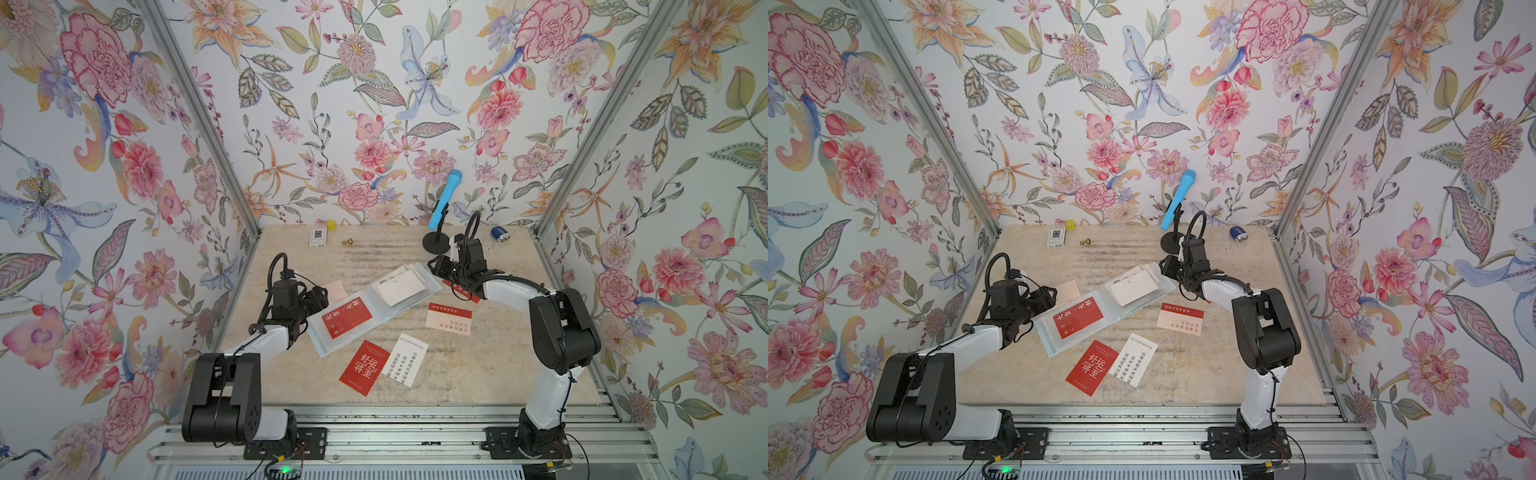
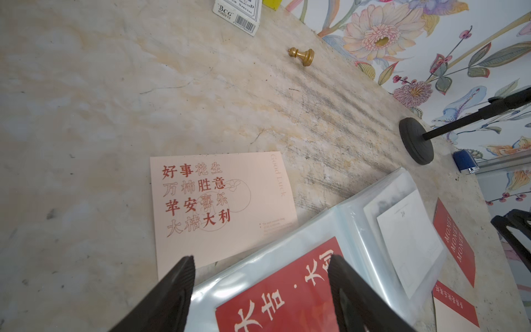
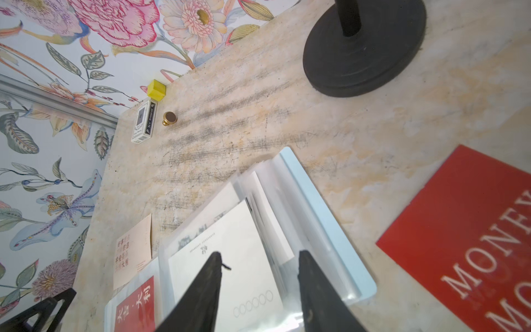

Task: Place the photos into the photo albums
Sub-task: Adjust the photo album at the center of the board.

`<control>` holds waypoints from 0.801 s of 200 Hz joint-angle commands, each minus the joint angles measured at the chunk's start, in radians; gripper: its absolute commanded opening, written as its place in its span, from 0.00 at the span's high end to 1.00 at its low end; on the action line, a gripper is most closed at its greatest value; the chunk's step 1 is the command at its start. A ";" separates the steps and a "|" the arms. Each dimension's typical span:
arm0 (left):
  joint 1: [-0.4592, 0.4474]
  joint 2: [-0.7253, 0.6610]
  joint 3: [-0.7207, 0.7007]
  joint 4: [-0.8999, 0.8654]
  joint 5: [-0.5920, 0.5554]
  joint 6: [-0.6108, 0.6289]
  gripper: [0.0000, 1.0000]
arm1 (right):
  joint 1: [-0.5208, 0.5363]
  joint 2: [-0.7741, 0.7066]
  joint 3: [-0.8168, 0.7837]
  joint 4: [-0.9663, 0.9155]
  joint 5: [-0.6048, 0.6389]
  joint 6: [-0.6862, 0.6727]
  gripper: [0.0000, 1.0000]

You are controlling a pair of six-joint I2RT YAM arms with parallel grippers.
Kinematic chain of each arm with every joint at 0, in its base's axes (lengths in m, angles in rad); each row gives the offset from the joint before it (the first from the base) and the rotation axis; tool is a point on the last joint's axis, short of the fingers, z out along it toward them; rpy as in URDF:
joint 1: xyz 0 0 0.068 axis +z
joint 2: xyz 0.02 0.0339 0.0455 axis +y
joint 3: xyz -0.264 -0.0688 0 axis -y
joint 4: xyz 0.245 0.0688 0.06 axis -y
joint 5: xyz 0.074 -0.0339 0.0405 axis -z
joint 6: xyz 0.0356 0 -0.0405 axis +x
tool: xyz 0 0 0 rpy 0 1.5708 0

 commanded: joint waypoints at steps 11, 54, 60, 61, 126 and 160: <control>0.029 -0.031 -0.037 0.023 0.017 -0.018 0.23 | -0.003 -0.031 0.064 -0.093 -0.017 -0.059 0.52; 0.061 0.011 -0.040 0.059 0.064 -0.030 0.23 | 0.101 0.143 0.320 -0.211 -0.206 -0.103 0.51; 0.067 0.021 -0.036 0.063 0.073 -0.033 0.23 | 0.120 0.182 0.367 -0.228 -0.234 -0.103 0.51; 0.067 0.023 -0.035 0.063 0.075 -0.033 0.23 | 0.124 0.189 0.374 -0.232 -0.238 -0.103 0.51; 0.098 0.118 0.010 0.081 0.160 -0.036 0.23 | 0.288 0.636 0.943 -0.377 -0.381 -0.036 0.50; 0.106 0.142 0.023 0.081 0.171 -0.030 0.23 | 0.342 0.827 1.220 -0.444 -0.389 0.003 0.50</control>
